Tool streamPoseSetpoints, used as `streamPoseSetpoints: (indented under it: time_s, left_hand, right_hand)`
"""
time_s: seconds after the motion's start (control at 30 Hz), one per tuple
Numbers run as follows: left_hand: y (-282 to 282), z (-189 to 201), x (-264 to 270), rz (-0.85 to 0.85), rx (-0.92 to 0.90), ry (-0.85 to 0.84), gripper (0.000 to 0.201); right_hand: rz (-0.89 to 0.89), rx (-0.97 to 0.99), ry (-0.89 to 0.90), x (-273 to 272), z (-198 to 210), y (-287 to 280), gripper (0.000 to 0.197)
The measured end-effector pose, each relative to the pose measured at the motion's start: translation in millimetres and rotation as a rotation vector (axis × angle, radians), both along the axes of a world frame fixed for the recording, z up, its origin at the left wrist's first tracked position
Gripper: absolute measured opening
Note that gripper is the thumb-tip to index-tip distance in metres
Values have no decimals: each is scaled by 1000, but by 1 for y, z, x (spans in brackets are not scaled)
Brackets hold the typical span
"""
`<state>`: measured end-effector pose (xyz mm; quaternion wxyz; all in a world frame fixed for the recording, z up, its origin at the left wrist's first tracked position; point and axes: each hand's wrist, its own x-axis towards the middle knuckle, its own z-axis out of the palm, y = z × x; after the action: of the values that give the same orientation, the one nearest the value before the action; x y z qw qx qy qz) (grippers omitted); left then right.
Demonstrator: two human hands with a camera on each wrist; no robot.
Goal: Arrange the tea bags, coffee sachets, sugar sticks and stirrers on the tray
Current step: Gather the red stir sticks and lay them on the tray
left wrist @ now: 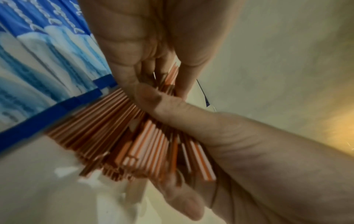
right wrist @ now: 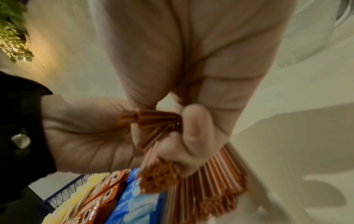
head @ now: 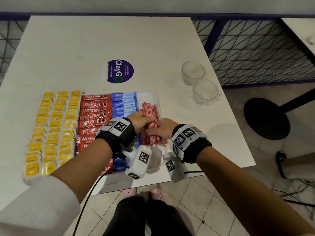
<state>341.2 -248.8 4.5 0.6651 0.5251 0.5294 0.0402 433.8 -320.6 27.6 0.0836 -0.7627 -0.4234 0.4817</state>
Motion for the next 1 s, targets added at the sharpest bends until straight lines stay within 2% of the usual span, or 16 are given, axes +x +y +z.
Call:
streamPoseSetpoints:
  time_s: [0.1, 0.27, 0.47, 0.57, 0.7, 0.77, 0.87, 1.0]
  left_hand:
    - [4, 3, -1, -21, 30, 22, 10]
    - [7, 1, -1, -178, 136, 154, 23]
    - [8, 6, -3, -297, 325, 270, 20]
    - [7, 10, -5, -306, 327, 272, 5]
    - [6, 7, -5, -356, 380, 323, 43]
    - [5, 6, -5, -391, 418, 352, 53]
    - [6, 5, -5, -415, 458, 365, 60]
    - [6, 3, -5, -446, 519, 380, 57]
  right_hand:
    - [-81, 55, 34, -1, -5, 2, 29]
    - [-86, 74, -30, -6, -2, 2, 23]
    - [-152, 38, -102, -10, -7, 3, 34]
    - [-168, 33, -152, -10, -9, 4, 32]
    - [-147, 51, -235, -8, -10, 3, 24]
    - [-141, 63, -256, -7, -9, 2, 24]
    - [-151, 91, -271, -7, -7, 2, 23]
    - [-153, 109, -285, -8, -4, 6, 20]
